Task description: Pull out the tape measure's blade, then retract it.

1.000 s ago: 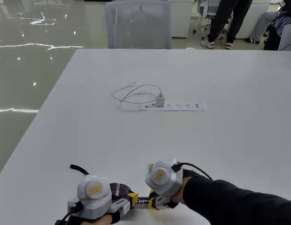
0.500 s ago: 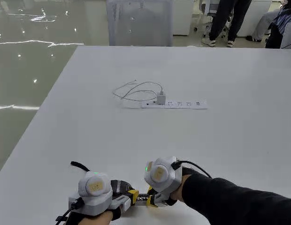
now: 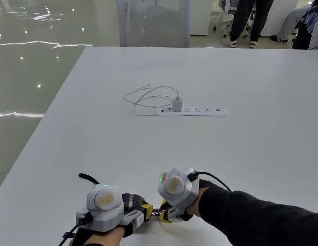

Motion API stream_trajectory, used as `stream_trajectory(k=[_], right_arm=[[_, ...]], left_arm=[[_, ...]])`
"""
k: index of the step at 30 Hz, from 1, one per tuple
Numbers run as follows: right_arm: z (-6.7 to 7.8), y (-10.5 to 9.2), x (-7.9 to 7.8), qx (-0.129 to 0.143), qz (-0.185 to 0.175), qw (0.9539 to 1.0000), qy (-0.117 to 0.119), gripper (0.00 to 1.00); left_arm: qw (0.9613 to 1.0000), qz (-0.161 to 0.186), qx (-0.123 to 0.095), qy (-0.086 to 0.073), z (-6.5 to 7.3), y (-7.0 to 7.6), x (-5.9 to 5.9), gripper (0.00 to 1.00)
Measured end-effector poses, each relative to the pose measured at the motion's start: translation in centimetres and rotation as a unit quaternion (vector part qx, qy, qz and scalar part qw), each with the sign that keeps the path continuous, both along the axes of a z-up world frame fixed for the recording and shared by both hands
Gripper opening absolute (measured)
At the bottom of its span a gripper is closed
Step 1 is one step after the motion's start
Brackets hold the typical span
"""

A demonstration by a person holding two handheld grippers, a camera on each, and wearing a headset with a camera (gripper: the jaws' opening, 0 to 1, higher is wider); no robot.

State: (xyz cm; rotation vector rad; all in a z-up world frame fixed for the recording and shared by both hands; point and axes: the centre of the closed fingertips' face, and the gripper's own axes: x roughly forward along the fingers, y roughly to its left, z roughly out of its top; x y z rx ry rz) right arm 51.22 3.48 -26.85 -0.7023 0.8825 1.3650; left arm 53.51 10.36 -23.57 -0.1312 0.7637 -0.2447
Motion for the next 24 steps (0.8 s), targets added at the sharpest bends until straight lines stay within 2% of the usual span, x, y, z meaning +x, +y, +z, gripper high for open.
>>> stream_trajectory(k=[8, 24], right_arm=[[0.0, 0.4, -0.1, 0.005, 0.001, 1.0000, 0.006, 0.09], [0.0, 1.2, -0.1, 0.008, 0.007, 0.9999, -0.003, 0.09]], left_arm=[[1.0000, -0.003, -0.001, 0.002, 0.0, 0.0, -0.1, 0.58], [1.0000, -0.003, -0.002, 0.003, 0.0, 0.0, -0.1, 0.58]])
